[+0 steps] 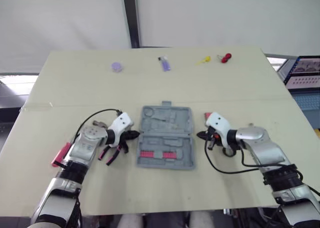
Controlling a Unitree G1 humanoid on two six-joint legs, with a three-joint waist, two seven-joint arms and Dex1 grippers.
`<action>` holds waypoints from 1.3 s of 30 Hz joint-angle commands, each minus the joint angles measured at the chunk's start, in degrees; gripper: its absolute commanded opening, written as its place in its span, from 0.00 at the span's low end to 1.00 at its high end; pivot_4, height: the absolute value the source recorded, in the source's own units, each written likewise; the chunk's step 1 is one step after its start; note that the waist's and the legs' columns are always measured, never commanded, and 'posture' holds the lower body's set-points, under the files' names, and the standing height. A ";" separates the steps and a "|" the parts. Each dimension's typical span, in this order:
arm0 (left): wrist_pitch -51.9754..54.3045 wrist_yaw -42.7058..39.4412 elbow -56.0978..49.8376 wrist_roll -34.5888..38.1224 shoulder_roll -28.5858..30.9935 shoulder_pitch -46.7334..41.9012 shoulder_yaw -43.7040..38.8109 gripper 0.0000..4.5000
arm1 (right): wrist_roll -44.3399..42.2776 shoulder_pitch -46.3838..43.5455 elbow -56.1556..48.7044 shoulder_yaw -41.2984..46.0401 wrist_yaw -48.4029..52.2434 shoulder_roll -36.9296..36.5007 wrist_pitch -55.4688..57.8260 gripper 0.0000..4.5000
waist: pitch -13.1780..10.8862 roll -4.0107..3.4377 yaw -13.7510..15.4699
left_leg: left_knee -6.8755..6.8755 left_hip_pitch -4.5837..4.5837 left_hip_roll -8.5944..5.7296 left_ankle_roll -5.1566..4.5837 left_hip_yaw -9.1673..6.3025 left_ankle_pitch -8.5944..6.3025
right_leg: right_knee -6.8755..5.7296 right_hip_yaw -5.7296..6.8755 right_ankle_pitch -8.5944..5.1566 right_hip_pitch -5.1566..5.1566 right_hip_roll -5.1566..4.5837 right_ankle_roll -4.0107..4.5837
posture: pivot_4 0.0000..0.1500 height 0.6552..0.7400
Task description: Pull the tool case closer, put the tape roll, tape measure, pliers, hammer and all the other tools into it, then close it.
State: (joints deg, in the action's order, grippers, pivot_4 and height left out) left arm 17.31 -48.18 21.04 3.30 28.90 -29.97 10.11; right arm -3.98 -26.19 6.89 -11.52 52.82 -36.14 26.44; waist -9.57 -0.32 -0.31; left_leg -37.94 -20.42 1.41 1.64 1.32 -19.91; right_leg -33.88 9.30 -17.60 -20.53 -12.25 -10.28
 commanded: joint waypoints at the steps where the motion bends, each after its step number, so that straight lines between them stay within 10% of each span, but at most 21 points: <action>1: -1.19 -0.08 -0.44 -0.21 -0.48 -0.77 -0.27 0.00 | 0.50 -0.83 -0.35 -0.03 -0.30 0.14 -0.51 0.00 | 0.00 0.00 0.04 | 0.00 0.00 0.00 0.00 0.00 0.00 | 0.00 0.00 0.00 0.00 0.00 0.00 | 1.00 1.00; 21: 0.01 -1.21 -3.37 0.23 -2.29 1.12 0.34 0.00 | 0.30 -0.93 -1.26 -1.62 2.14 2.70 -0.49 0.00 | 0.00 0.00 0.00 | -0.01 0.00 0.00 0.00 0.00 0.00 | 0.00 0.00 0.00 0.00 0.00 0.00 | 1.00 1.00; 39: 15.00 -7.68 -29.15 2.39 7.06 16.47 3.12 0.00 | -5.64 9.73 -16.44 -1.08 8.25 -3.03 6.70 0.00 | 0.00 0.00 0.28 | 0.00 0.01 0.02 -0.01 0.00 -0.02 | 0.01 -0.04 0.00 0.02 0.00 0.00 | 1.00 1.00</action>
State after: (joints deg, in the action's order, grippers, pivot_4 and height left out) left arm 31.63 -55.16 -5.02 4.46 35.27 -14.39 12.62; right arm -7.82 -16.62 -5.78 -13.09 60.05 -38.78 32.70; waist -9.56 -0.32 -0.03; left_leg -37.94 -20.41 1.42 1.63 1.32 -19.93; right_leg -33.87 9.27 -17.60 -20.52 -12.25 -10.28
